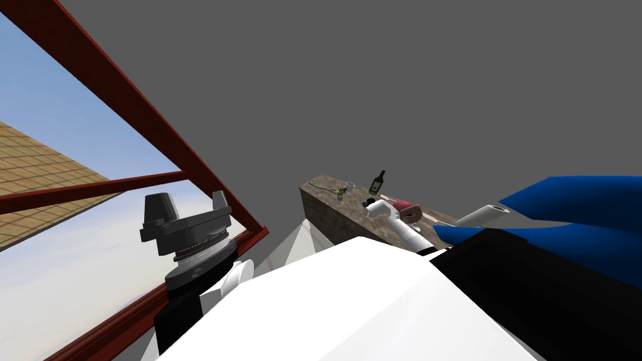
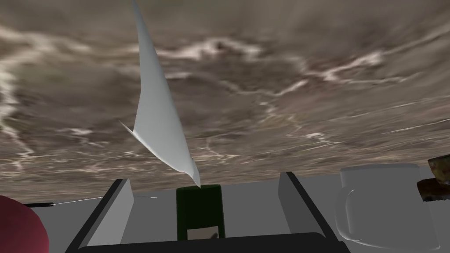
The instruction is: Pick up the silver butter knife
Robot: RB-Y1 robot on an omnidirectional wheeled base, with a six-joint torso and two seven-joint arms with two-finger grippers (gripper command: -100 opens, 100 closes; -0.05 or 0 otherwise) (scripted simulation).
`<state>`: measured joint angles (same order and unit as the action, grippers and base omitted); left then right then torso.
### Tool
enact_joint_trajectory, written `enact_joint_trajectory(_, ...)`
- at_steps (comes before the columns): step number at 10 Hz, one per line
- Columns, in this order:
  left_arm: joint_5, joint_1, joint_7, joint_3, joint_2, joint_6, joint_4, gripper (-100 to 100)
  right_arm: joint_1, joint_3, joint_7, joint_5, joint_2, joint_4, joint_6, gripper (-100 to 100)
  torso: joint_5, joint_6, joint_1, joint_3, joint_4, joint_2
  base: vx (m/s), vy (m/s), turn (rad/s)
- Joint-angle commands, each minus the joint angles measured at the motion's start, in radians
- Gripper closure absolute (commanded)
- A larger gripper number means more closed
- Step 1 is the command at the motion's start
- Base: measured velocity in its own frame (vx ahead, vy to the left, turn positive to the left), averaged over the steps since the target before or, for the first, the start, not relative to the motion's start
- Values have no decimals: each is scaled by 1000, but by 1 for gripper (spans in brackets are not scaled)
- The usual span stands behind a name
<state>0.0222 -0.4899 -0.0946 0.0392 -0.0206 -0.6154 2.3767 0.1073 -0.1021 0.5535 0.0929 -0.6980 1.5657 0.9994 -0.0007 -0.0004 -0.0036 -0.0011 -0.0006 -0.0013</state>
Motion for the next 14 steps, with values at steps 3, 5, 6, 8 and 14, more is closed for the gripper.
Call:
enact_joint_trajectory(3, 0, 0, 0, 0, 0, 0, 0, 0, 1, -1, 0, 0, -1, -1, 1, 100, 0, -2, 1, 1, 1, 1, 0, -1, -6)
enact_joint_trajectory(5, 0, 0, 0, 0, 0, 0, 0, 0, 2, -1, -1, -2, -2, -3, 6, 100, -2, -3, -1, 2, 2, 3, 0, 0, 0)
enact_joint_trajectory(6, 0, 0, 0, 0, 0, 0, 0, 0, 2, -1, 0, -2, -2, -3, 5, 0, -2, -2, -1, 2, 2, 3, 0, 0, 0)
enact_joint_trajectory(8, 0, 0, 0, 0, 0, 0, 0, 0, -22, 46, -38, 36, -55, -33, -14, 100, -2, -3, 0, 3, 2, 4, -36, 40, 25)
enact_joint_trajectory(14, 0, 0, 0, 0, 0, 0, 0, 0, -74, 156, -130, 124, -189, -109, -47, 100, -2, -1, 1, 3, 2, 4, -38, 46, 9)
